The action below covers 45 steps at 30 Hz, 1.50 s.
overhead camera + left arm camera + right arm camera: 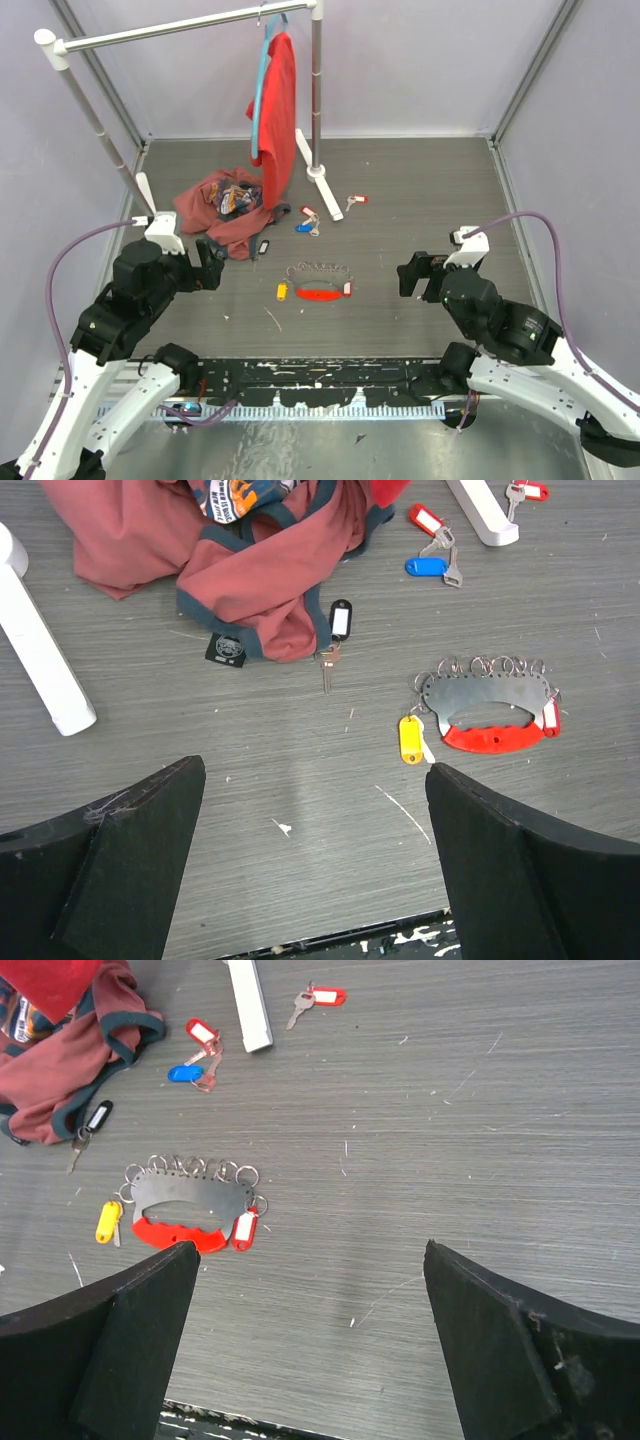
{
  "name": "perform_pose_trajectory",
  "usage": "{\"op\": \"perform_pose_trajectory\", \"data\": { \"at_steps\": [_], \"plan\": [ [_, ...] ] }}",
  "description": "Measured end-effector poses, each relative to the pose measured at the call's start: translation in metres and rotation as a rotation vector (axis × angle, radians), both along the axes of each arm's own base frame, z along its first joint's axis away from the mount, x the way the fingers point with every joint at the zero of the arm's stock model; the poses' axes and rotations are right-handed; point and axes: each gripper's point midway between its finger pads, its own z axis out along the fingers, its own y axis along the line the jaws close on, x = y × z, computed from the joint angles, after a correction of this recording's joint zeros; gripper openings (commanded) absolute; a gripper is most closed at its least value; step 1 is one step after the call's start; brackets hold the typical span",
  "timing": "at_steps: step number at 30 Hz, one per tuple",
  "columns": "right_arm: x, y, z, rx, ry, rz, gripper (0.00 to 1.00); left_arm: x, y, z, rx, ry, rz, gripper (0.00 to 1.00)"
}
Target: Put the keys on the keyring
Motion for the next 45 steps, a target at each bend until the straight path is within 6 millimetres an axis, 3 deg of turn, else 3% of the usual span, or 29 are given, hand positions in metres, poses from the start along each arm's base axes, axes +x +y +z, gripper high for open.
{"op": "perform_pose_trajectory", "data": {
  "at_steps": [14, 17, 22, 26, 30, 36, 40, 45],
  "plan": [
    [0.008, 0.015, -0.027, -0.122, 0.109, 0.002, 1.0, 0.0, -0.004, -0.005, 0.003, 0.022, -0.022, 0.98],
    [0.011, 0.028, -0.033, -0.163, 0.156, 0.027, 1.0, 0.001, -0.01, -0.009, 0.004, 0.047, -0.048, 0.98],
    [0.028, 0.066, -0.039, -0.243, 0.231, 0.087, 0.93, 0.0, -0.019, -0.013, -0.004, 0.072, -0.097, 0.98],
    [0.047, 0.093, -0.06, -0.277, 0.302, 0.137, 0.77, 0.0, -0.021, -0.015, -0.002, 0.082, -0.108, 0.98],
    [0.073, 0.098, -0.087, -0.261, 0.388, 0.147, 0.64, 0.001, -0.021, -0.017, 0.003, 0.09, -0.11, 0.98],
    [0.1, 0.105, -0.123, -0.197, 0.48, 0.191, 0.59, 0.002, -0.024, -0.021, 0.005, 0.111, -0.123, 0.98],
    [0.102, 0.116, -0.141, -0.172, 0.522, 0.267, 0.58, 0.003, -0.027, -0.024, 0.008, 0.129, -0.135, 1.0],
    [0.098, 0.127, -0.152, -0.171, 0.552, 0.34, 0.57, 0.007, -0.03, -0.034, 0.007, 0.184, -0.118, 0.88]
  ]
}}
